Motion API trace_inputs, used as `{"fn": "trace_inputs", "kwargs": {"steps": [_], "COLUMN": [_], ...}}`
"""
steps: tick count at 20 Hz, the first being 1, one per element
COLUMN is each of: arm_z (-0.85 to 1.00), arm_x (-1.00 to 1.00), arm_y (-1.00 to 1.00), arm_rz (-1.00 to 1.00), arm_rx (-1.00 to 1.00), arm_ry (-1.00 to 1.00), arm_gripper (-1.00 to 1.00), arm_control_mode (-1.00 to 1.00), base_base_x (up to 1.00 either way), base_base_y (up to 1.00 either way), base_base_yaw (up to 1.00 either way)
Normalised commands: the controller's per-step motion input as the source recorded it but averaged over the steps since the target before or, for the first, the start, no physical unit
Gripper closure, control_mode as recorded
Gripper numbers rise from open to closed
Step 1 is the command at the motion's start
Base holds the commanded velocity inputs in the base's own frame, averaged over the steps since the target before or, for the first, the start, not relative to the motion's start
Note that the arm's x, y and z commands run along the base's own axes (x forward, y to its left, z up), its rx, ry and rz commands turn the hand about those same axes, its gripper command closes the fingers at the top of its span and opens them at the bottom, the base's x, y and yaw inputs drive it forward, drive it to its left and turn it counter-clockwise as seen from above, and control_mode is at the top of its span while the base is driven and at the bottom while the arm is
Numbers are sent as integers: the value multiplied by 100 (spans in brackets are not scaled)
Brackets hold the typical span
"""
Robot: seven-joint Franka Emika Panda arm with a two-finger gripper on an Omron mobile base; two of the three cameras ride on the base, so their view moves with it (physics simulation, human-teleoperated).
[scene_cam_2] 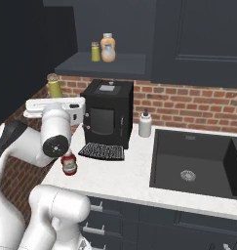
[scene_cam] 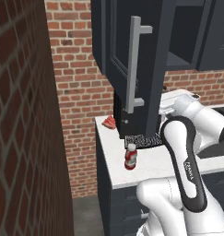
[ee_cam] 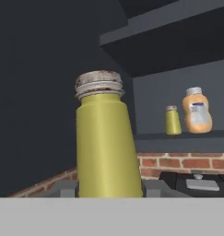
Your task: Put the shaker and condiment bottle from the counter next to their counterparts in the cabinet.
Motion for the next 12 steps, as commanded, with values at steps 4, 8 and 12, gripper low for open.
{"fn": "trace_inputs", "kwargs": {"steps": [4, 8, 12], "arm_z": [0, 19, 36], "arm_x": [0, 16, 13], "arm_y": [0, 0, 0], "arm_rz": [0, -3, -7], "arm_rx": [0, 0, 0], "arm_ry": [3, 15, 14], "arm_gripper": [100, 100, 100], "arm_control_mode": [-100, -100, -100], "base_base_x": [0, 0, 0], "base_base_y": [0, 0, 0], "base_base_yaw": [0, 0, 0]}}
